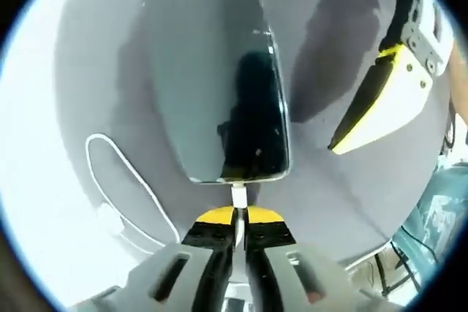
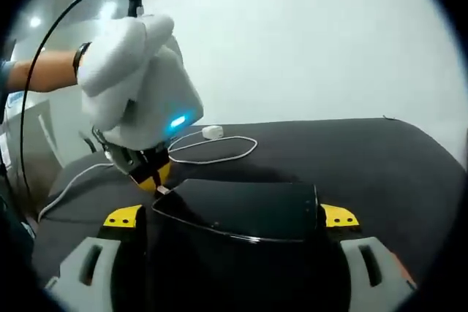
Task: Connect the charging cable to the phone, plug the charger into the socket, and turn on the power strip switch to charge the phone.
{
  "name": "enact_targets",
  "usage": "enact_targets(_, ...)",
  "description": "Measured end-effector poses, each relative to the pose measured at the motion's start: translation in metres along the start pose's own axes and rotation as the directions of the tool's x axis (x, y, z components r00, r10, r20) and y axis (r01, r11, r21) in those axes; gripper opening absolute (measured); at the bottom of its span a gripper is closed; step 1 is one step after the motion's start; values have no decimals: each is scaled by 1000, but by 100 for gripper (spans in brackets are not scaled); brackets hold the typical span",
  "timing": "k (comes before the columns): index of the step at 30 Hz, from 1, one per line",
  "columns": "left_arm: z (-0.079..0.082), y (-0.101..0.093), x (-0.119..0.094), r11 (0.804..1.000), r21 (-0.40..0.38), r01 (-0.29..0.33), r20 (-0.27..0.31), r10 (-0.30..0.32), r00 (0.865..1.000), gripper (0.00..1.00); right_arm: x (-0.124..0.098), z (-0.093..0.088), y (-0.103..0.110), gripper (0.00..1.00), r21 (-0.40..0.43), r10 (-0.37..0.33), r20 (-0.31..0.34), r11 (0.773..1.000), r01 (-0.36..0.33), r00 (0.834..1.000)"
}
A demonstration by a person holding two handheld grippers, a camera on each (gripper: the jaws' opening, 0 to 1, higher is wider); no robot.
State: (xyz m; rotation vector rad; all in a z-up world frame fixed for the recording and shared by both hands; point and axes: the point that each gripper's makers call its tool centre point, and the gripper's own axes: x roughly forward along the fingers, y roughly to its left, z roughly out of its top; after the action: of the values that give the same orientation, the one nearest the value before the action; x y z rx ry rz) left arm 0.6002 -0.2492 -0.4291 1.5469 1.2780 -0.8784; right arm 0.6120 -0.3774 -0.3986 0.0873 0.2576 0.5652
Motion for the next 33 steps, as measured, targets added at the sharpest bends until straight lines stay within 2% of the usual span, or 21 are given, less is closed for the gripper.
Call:
enact_targets(2, -1, 1, -1, 999, -36, -6, 27, 7, 1000, 0, 0, 0, 1, 93, 1, 0, 1, 1000, 0, 1000)
enact_targets(5, -1, 4, -1, 996, -87, 22, 98, -13, 995, 0, 1, -1, 2, 93, -3, 2, 1, 1000, -2, 1000)
enact_targets(7, -1, 5, 0, 993, -114, 31, 125, -16, 992, 0, 1, -1, 2, 93, -7, 2, 0, 1000, -2, 1000)
enact_targets(13, -3, 0, -1, 995, -96, 4, 170, 12, 985, 0, 1, 0, 1, 93, -8, 3, 1, 1000, -3, 1000)
enact_targets(15, -2, 0, -1, 997, -74, -7, 160, 19, 987, 0, 1, 0, 1, 93, -6, 2, 1, 1000, -2, 1000)
enact_targets(18, -2, 1, -1, 998, -67, -21, 111, 29, 993, 0, 1, 0, 1, 93, -4, 2, 2, 1000, -2, 1000)
enact_targets(21, -2, 1, 0, 999, -17, -33, 39, 34, 999, 0, 1, 0, -1, 93, -1, 1, 4, 1000, -1, 1000)
enact_targets(24, -2, 3, 1, 1000, 5, 1, -40, -1, 999, 0, 1, 0, 0, 93, -4, 0, 3, 1000, 0, 1000)
enact_targets(25, -2, 3, 1, 999, 38, 16, -65, -14, 998, 0, 1, 0, 0, 93, -7, 0, 3, 1000, 0, 1000)
enact_targets(26, -2, 6, 1, 997, 74, 5, -84, 1, 996, 0, 1, 0, 0, 93, -7, -1, 3, 1000, 1, 1000)
enact_targets(27, 1, 6, 3, 998, 66, -3, -70, 8, 997, 0, 1, 0, 0, 93, -8, -1, 3, 1000, 1, 1000)
enact_targets(31, -1, 7, 4, 998, 64, 12, -85, -6, 996, 0, 1, 0, 0, 93, -6, 1, 4, 1000, -1, 1000)
enact_targets(33, -1, 8, 4, 1000, 27, 16, -61, -14, 998, 0, 1, 0, 1, 93, -8, 2, 3, 1000, -2, 1000)
